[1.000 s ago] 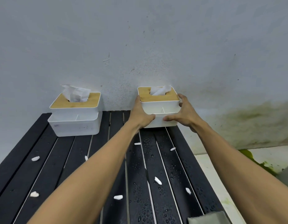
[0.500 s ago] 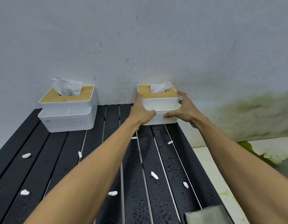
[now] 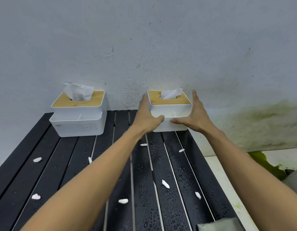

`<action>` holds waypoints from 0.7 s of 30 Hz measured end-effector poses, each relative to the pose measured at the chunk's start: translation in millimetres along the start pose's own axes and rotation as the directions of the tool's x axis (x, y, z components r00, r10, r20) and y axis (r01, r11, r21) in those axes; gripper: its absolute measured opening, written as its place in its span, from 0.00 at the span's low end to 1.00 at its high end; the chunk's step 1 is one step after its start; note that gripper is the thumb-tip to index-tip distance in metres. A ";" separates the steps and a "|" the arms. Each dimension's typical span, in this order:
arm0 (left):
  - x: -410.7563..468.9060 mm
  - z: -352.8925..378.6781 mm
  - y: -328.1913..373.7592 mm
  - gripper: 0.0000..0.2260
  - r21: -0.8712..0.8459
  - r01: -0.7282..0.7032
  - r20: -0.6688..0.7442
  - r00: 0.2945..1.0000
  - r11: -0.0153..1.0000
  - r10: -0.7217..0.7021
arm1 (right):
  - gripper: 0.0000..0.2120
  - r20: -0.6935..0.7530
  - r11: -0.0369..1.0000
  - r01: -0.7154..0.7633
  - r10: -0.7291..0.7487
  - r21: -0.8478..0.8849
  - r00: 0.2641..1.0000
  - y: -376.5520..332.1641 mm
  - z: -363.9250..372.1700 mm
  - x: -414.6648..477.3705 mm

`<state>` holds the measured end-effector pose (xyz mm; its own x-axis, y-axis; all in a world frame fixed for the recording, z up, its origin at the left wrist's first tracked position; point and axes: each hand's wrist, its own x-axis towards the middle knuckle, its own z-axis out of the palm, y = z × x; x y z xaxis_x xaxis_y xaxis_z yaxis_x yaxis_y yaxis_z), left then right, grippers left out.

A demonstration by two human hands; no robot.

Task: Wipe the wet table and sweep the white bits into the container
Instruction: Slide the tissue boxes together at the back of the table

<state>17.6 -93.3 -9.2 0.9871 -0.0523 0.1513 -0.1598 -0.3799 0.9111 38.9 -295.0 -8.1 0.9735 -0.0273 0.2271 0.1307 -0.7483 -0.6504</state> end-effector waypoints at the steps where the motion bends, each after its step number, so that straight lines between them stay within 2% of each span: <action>1: -6.6 -12.1 1.2 0.42 0.045 -0.024 -0.039 0.999 0.999 0.025 | 0.64 -0.058 0.995 0.070 -0.074 -0.070 0.996 -7.7 2.1 -3.2; 4: -31.0 -62.2 -1.8 0.35 0.174 -0.154 -0.209 0.959 0.973 0.189 | 0.58 -0.152 0.933 0.268 -0.309 -0.241 0.939 -39.6 16.4 -15.7; 7: -49.8 -122.7 -20.7 0.30 0.309 -0.193 -0.325 0.899 0.931 0.294 | 0.55 -0.066 0.875 0.402 -0.434 -0.271 0.899 -81.0 47.2 -26.0; 9: -56.2 -160.9 -38.6 0.32 0.400 -0.131 -0.398 0.867 0.907 0.301 | 0.55 0.036 0.869 0.444 -0.447 -0.218 0.894 -111.5 74.1 -33.5; 12: -61.5 -207.2 -64.1 0.39 0.430 0.002 -0.446 0.870 0.903 0.210 | 0.57 0.185 0.898 0.423 -0.397 -0.125 0.899 -148.8 116.5 -39.0; 15: -60.7 -236.3 -86.9 0.50 0.257 0.095 -0.363 0.932 0.962 0.005 | 0.61 0.286 0.943 0.332 -0.311 -0.025 0.906 -175.1 148.6 -35.6; 18: -55.4 -246.6 -98.7 0.56 0.107 0.168 -0.305 0.944 0.980 -0.128 | 0.63 0.307 0.976 0.205 -0.218 0.074 0.927 -193.1 169.0 -31.3; 21: -50.0 -245.0 -107.3 0.57 -0.010 0.204 -0.207 0.957 0.979 -0.202 | 0.64 0.304 0.985 0.131 -0.159 0.112 0.939 -202.1 184.5 -28.0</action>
<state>-17.0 176.4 -20.6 0.9752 0.2177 0.0402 0.0451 -0.3733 0.9266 19.8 -20.7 -16.7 0.9506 0.2950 0.0968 0.2774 -0.6668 -0.6917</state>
